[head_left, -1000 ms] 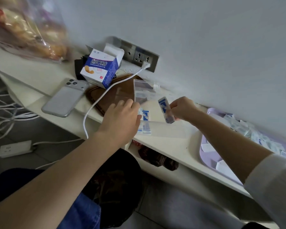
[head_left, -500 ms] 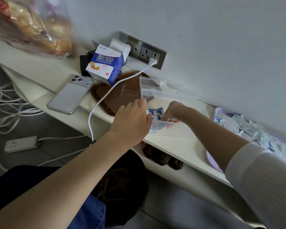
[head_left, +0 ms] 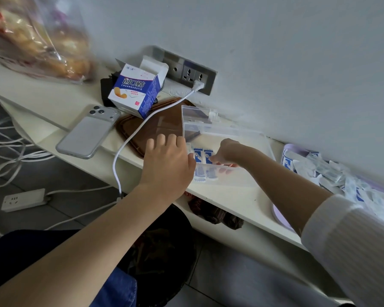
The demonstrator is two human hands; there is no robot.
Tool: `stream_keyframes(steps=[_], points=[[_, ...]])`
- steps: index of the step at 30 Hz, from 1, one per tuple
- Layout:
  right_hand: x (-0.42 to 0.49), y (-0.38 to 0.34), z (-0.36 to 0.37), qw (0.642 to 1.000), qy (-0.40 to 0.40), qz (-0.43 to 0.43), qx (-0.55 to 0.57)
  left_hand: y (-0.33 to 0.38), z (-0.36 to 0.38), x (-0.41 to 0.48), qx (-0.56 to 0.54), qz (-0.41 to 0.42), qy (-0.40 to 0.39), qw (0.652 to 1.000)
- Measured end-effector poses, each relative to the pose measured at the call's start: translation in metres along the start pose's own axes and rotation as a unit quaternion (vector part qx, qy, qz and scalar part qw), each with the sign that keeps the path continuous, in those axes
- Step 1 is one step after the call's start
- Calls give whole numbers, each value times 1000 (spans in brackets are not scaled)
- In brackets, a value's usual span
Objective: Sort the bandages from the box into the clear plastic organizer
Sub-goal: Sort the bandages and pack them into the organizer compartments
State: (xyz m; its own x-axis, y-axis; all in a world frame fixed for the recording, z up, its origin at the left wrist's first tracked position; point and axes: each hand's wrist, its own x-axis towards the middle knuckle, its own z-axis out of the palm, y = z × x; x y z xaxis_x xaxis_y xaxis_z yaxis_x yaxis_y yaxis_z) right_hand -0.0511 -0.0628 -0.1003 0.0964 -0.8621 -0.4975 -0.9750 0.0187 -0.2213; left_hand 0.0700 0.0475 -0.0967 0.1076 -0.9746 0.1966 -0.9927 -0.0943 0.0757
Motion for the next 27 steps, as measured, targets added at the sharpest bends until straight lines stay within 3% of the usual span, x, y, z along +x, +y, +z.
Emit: stream_keyframes(steps=[9,14,17,24,27], points=[[1,13,-6,998,32,-43,-19,4,-1,1,17,7,3,1000],[-37,21,-7,976,151,-135,-82,8,-4,1,23,19,13,999],[-63,37,-3,945,228,-203,-121,19,-7,1,6,42,14,999],[-89,107,18,885,371,-250,-130,67,9,-13,-68,232,66,968],[-92,149,23,897,344,-224,-164,85,22,-24,-77,302,58,948]])
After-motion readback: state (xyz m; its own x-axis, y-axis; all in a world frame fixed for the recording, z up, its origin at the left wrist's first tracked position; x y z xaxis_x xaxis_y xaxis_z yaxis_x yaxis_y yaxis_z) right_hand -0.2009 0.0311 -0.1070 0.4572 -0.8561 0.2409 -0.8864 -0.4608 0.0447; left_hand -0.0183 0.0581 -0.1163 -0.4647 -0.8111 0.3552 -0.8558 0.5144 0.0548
